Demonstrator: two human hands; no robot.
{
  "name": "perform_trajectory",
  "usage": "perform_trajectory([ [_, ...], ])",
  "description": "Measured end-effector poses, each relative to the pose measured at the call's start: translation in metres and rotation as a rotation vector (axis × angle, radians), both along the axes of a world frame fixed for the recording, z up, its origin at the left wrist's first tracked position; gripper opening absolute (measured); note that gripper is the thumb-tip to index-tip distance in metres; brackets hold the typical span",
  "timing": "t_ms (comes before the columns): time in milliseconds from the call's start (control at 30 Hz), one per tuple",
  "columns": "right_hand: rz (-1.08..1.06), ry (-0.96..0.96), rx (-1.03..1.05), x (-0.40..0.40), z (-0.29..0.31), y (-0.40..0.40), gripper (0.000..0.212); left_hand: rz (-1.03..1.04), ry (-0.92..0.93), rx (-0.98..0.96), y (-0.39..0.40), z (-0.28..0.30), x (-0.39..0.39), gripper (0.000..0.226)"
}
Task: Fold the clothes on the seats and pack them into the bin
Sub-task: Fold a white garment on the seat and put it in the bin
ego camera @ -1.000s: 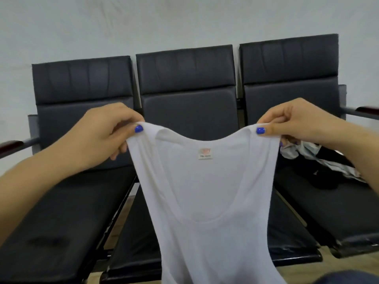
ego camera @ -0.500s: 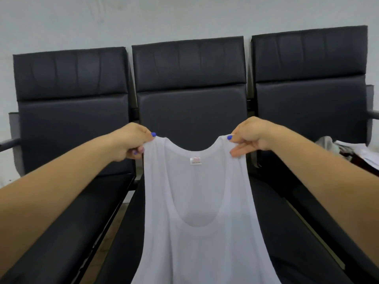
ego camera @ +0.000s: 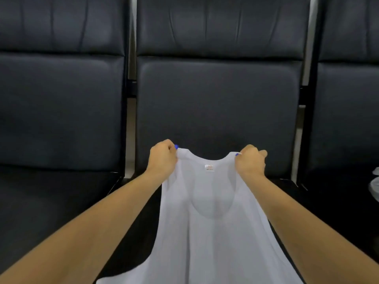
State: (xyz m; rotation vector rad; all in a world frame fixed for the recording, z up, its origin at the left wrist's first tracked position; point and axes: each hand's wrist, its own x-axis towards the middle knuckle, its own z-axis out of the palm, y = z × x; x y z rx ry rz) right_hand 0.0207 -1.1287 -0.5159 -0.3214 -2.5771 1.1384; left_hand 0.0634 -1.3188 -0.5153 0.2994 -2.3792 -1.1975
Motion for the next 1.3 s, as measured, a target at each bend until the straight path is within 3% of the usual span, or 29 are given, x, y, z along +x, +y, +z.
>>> perform_trajectory([
  [167, 0.003, 0.021, -0.048, -0.017, -0.061, -0.006, 0.024, -0.019, -0.106, -0.077, 0.009, -0.058, -0.029, 0.017],
  [300, 0.102, 0.171, 0.241, -0.013, -0.071, -0.007, 0.055, -0.028, -0.011, -0.087, 0.010, -0.067, -0.031, 0.025],
  [400, 0.184, 0.198, 0.298, -0.002, -0.067, -0.007, 0.051, -0.092, 0.010, -0.071, 0.007, -0.059, -0.017, 0.037],
  [500, 0.355, -0.003, 0.393, 0.010, -0.058, 0.001, 0.034, -0.222, -0.019, -0.149, 0.002, -0.046, 0.027, 0.035],
  [633, 0.523, -0.310, 0.579, 0.040, -0.033, 0.015, 0.040, -0.405, -0.161, -0.366, -0.001, -0.039, 0.137, 0.037],
  [700, 0.574, -0.354, 0.634, 0.063, -0.018, 0.018, 0.047, -0.446, -0.319, -0.324, 0.000, -0.045, 0.193, 0.040],
  [767, 0.631, -0.432, 0.623, 0.096, -0.004, 0.020, 0.054, -0.463, -0.530, -0.106, 0.001, -0.052, 0.235, 0.043],
  [833, 0.705, -0.504, 0.678, 0.140, 0.010, 0.023, 0.056, -0.504, -0.635, -0.143, 0.001, -0.058, 0.263, 0.051],
  [933, 0.804, -0.609, 0.830, 0.217, 0.026, 0.035, 0.055, -0.471, -0.608, -0.290, 0.006, -0.063, 0.294, 0.056],
  [1067, 0.669, -0.676, 0.983, 0.288, 0.018, 0.064, 0.039, -0.597, -0.624, -0.554, 0.023, -0.069, 0.329, 0.056],
  [1167, 0.499, -0.688, 0.998, 0.310, -0.004, 0.088, 0.049, -0.633, -0.622, -0.631, 0.024, -0.070, 0.334, 0.052],
  [1233, 0.473, -0.733, 0.923, 0.313, -0.013, 0.101, 0.050, -0.630, -0.551, -0.695, 0.018, -0.071, 0.336, 0.081],
  [1300, 0.487, -0.753, 0.763, 0.314, -0.016, 0.108, 0.035, -0.651, -0.527, -0.762, 0.010, -0.075, 0.343, 0.118],
])
